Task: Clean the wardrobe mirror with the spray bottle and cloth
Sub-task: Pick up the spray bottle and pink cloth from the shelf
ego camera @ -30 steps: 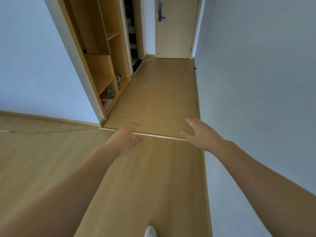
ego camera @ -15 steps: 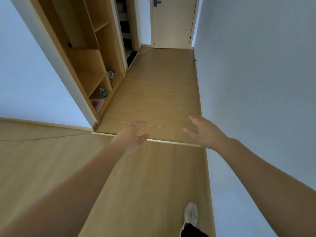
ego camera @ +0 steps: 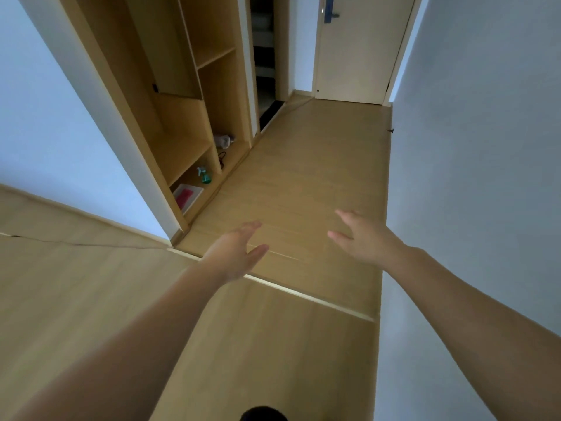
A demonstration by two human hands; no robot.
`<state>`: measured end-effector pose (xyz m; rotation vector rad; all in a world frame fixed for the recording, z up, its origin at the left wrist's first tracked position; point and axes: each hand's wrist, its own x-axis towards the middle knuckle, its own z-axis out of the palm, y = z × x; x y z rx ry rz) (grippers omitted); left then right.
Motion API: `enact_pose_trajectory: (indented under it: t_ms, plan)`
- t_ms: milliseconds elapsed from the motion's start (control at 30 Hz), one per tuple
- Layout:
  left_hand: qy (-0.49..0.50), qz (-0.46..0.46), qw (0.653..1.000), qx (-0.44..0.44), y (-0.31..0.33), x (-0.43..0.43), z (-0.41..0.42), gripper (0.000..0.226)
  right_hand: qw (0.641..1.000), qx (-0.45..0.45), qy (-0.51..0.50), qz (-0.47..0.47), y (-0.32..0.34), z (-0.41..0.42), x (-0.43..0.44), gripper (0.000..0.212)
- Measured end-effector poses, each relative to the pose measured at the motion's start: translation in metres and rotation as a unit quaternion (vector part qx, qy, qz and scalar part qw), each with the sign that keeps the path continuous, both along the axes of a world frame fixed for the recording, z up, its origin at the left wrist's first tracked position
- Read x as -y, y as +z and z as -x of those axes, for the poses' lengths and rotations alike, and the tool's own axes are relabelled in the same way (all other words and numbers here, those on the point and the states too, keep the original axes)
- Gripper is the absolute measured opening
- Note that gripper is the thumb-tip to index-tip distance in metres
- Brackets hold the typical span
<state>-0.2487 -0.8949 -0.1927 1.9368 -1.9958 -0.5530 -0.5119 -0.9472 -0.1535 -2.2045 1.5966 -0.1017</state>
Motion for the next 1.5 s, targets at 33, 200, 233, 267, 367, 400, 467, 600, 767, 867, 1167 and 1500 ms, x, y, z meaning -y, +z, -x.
enact_pose_trajectory:
  t_ms: [33,200,233,267,367,400,467,600,767,867,1167,1500]
  plan:
    - [0.005,-0.005,1.000,-0.003,-0.001,0.010,0.003,0.059,1.000,0.002,0.004,-0.005,0.001,0.002,0.014,0.066]
    - [0.021,-0.009,1.000,-0.007,-0.003,0.069,0.010,0.059,0.999,-0.019,0.040,-0.007,-0.002,0.009,0.082,0.065]
    - [0.024,-0.008,1.000,-0.007,-0.004,0.084,0.011,0.059,0.999,-0.019,0.043,-0.007,-0.003,0.009,0.097,0.065]
    - [0.026,-0.008,1.000,-0.006,-0.006,0.099,0.011,0.059,0.999,-0.022,0.047,-0.005,-0.005,0.009,0.114,0.065]
    - [0.039,-0.011,0.999,-0.007,-0.010,0.148,0.008,0.061,0.998,-0.035,0.055,-0.004,-0.010,0.005,0.167,0.065]
    - [0.042,-0.010,0.999,-0.011,-0.013,0.165,0.006,0.061,0.998,-0.037,0.058,-0.003,-0.012,0.001,0.187,0.065]
    - [0.043,-0.007,0.999,-0.017,-0.016,0.203,-0.002,0.060,0.997,-0.038,0.061,0.005,-0.016,-0.008,0.228,0.065]
    - [0.042,-0.015,0.998,-0.039,-0.016,0.281,-0.022,0.060,0.997,-0.043,0.062,0.020,-0.020,-0.029,0.309,0.065]
    - [0.051,-0.020,0.998,-0.042,-0.015,0.365,-0.043,0.059,0.996,-0.041,0.073,0.027,-0.024,-0.055,0.399,0.063]
    - [0.063,-0.028,0.997,-0.044,-0.016,0.404,-0.051,0.059,0.995,-0.048,0.080,0.028,-0.029,-0.063,0.443,0.063]
    - [0.117,-0.045,0.992,-0.029,-0.025,0.496,-0.056,0.059,0.988,-0.034,0.145,0.033,-0.041,-0.081,0.571,0.064]
    - [0.245,-0.034,0.968,-0.030,-0.026,0.624,-0.026,0.058,0.963,-0.011,0.269,0.028,-0.032,-0.088,0.754,0.060]
